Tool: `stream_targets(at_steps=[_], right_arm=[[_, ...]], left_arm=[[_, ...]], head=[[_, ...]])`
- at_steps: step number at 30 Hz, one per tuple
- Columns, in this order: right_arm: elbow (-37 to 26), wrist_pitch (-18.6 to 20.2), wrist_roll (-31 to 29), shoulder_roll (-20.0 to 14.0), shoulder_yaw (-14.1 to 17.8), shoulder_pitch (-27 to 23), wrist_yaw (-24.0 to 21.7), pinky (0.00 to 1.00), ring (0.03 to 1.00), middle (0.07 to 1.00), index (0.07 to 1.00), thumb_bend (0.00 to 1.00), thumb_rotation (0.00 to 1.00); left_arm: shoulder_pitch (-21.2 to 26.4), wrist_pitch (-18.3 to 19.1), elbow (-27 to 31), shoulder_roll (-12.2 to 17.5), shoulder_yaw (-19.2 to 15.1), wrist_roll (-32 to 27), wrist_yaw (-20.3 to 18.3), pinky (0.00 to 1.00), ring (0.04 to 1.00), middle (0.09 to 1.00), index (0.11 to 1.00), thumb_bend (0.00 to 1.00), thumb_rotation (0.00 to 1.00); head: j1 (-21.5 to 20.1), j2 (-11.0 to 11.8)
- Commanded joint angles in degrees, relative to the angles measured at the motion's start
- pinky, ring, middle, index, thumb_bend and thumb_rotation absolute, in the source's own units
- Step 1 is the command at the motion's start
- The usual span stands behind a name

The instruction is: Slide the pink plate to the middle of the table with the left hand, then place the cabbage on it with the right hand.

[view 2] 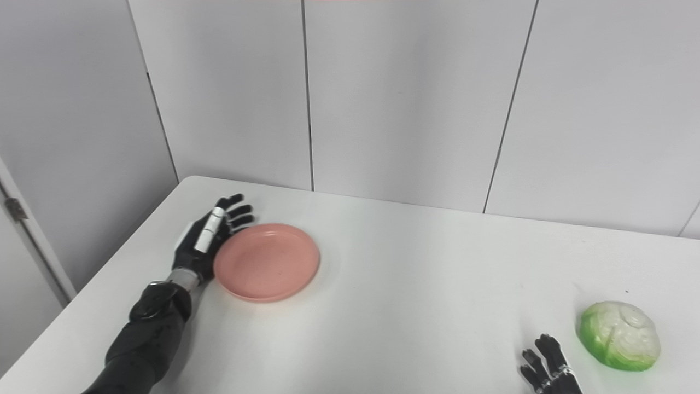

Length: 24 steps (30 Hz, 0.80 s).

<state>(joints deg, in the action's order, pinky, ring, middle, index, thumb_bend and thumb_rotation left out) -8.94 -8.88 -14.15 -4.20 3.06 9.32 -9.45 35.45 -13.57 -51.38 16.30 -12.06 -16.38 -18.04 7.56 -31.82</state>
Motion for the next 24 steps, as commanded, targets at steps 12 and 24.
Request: stream_targets(at_steps=[12, 24], right_arm=[[-3.41, -0.38, 4.20, 1.14, -1.86, 4.51, 1.33, 0.86, 0.869, 0.922, 0.898, 0.85, 0.91], [-4.60, -0.04, 8.29, 2.94, -5.03, 3.96, 3.19, 0.86, 0.875, 0.921, 0.889, 0.86, 0.91]], left_arm=[[-2.53, 4.41, 10.07, -5.51, 4.02, -0.25, -2.37, 0.72, 0.792, 0.785, 0.789, 0.86, 0.75], [-0.48, 0.17, 2.52, -14.29, 5.26, 6.31, 12.35, 0.81, 0.863, 0.872, 0.796, 0.83, 0.79]], head=[[-4.54, -1.95], [-12.10, -4.07]])
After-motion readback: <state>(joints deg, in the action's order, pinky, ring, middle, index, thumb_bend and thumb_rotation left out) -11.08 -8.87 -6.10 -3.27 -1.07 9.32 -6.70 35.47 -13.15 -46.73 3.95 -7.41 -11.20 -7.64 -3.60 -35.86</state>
